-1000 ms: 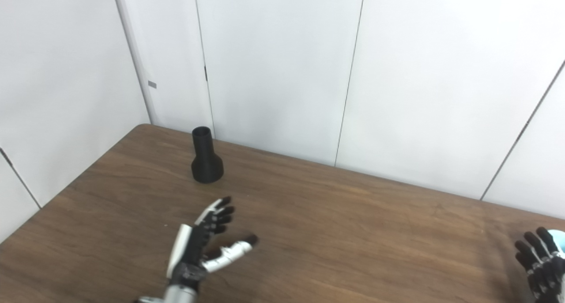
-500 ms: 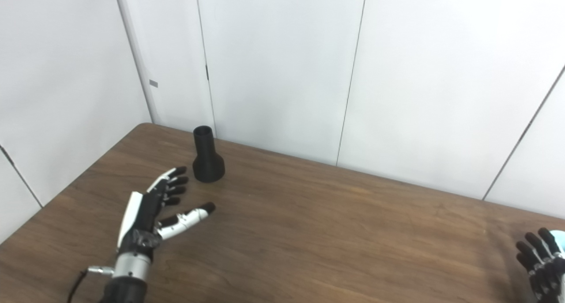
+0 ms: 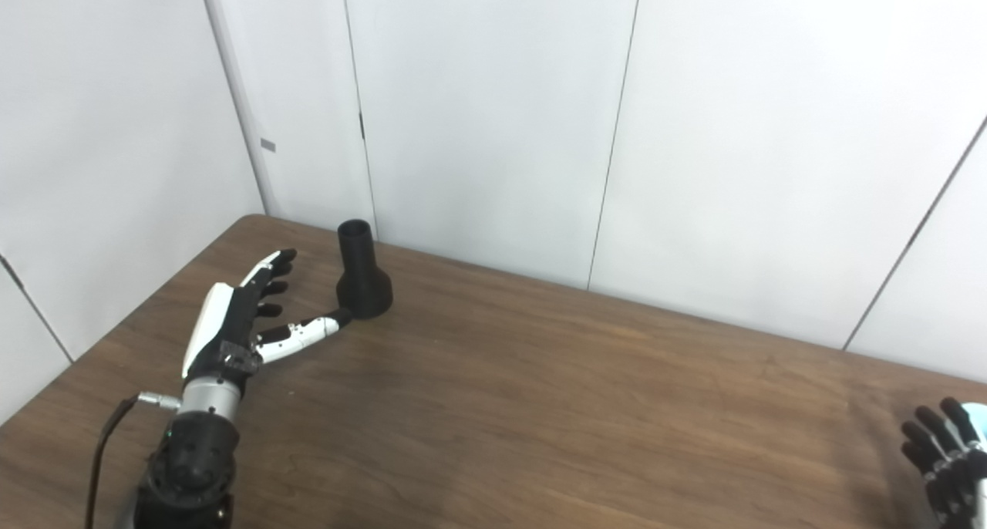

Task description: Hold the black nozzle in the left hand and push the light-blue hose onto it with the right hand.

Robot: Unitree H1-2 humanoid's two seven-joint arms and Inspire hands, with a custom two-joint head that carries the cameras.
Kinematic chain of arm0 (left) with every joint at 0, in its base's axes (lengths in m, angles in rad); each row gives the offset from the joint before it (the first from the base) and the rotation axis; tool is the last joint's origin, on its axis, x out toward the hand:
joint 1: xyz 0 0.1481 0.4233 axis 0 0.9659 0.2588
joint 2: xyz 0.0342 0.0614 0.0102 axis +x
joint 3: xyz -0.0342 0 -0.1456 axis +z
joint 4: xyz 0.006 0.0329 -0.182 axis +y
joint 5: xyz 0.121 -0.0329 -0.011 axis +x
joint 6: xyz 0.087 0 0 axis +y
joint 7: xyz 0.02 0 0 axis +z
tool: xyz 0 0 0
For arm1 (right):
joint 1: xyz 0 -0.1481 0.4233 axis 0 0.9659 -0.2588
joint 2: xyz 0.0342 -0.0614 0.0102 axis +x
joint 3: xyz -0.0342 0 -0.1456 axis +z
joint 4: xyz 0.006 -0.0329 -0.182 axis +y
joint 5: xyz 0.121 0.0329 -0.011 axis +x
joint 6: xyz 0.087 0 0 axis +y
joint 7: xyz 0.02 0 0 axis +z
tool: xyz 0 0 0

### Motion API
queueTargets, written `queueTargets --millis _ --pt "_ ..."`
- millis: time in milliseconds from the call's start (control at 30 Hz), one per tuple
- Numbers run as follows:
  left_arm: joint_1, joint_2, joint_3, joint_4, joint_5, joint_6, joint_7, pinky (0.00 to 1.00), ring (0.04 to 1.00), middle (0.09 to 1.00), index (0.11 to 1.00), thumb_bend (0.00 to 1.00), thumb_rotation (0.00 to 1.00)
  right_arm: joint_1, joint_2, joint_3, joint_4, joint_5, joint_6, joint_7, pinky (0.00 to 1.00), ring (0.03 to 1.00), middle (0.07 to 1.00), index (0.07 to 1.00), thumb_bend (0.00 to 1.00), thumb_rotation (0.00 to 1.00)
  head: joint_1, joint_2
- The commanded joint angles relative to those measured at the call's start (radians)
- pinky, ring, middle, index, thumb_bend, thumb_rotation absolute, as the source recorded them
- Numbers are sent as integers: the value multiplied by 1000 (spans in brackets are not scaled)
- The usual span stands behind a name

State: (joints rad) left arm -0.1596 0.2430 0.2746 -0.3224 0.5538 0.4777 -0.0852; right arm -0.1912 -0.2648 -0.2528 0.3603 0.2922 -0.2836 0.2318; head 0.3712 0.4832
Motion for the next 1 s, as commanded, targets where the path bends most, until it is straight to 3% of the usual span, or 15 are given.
queueTargets --millis 0,167,233,333,667,900,967 --pt "-51 64 -23 24 40 -12 19 797 911 966 929 897 387 104 77 23 101 -3 -12 -11 868 866 877 913 575 929 0 3" --pt "-100 178 -126 174 154 -24 53 925 995 999 908 997 525 101 84 27 102 -15 -9 -21 875 872 877 909 587 949 -11 7" --pt "-126 208 -153 235 170 -28 67 985 1000 1000 912 1000 530 98 88 28 109 -26 -11 -31 871 867 869 897 609 932 -15 7" --pt "-164 238 -187 311 189 -20 79 999 1000 1000 918 1000 519 96 91 31 116 -43 -20 -43 867 861 856 884 625 910 -16 8" --pt "-261 283 -279 488 212 -13 52 1000 1000 1000 920 1000 492 100 90 42 118 -60 -31 -54 887 855 860 880 636 920 -28 29" --pt "-313 278 -325 575 191 -26 64 1000 1000 1000 903 1000 480 102 86 50 120 -70 -45 -49 913 854 862 885 627 939 -30 32" --pt "-326 279 -337 599 175 -39 53 918 1000 1000 900 1000 497 106 89 50 112 -72 -39 -53 926 853 858 879 643 939 -27 30"
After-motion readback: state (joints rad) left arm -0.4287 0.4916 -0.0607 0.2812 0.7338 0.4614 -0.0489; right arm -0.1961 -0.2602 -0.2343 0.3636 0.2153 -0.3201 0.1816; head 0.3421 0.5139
